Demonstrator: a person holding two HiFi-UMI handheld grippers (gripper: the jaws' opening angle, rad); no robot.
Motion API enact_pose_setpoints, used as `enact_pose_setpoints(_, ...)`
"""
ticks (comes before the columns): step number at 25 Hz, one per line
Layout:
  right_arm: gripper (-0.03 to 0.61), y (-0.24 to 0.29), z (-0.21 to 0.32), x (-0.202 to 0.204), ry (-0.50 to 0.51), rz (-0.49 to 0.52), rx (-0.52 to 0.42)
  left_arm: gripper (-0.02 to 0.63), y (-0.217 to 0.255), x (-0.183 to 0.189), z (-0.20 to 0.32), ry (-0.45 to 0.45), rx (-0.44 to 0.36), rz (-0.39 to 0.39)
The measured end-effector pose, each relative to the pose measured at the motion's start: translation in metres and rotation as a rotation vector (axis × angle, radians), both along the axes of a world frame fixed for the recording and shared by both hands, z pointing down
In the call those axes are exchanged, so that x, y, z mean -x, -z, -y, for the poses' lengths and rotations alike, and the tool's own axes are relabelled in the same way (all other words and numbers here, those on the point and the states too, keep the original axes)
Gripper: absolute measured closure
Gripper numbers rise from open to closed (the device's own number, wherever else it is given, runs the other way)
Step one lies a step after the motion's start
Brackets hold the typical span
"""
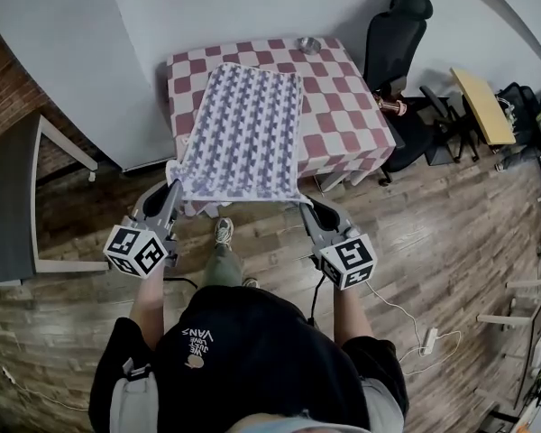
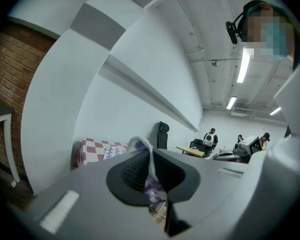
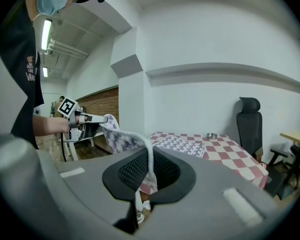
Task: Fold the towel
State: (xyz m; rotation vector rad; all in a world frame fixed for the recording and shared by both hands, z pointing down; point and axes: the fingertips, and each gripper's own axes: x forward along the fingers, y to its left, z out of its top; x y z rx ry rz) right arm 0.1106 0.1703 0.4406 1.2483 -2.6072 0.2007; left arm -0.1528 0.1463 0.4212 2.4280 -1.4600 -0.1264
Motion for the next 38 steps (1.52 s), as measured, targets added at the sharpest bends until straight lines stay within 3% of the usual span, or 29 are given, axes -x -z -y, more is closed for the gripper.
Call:
enact_pose_setpoints(6, 0.561, 0.01, 0.087, -0.006, -0.077, -0.01, -0.018, 0.598, 0.015, -0.008, 0.09, -0.038, -0.037, 0.027)
enact_pose_setpoints(14, 0.561, 0.007, 0.23, -0.016, -0.183, -0.047, -0.005, 0.597, 0.005, -0.018, 0.235, -0.083, 0.015, 0.056)
enact_pose_setpoints(24, 0.561, -0.058, 0.368, -0.029, -0.316, -0.094, 0.124, 0.597, -0.069, -0.032, 0.382, -0.075, 0.192, 0.068)
enact_pose_setpoints(31, 0.561, -0.121, 0.43, -0.04, -0.374, -0.109, 0.242, 0.597, -0.139, -0.039, 0.451, -0.022, 0.333, 0.06)
enact_pose_setpoints(38, 0.561, -0.161, 0.479, -0.05, -0.426, -0.128, 0.322, 0.597, -0.18, -0.046, 0.504, 0.03, 0.436, 0.057)
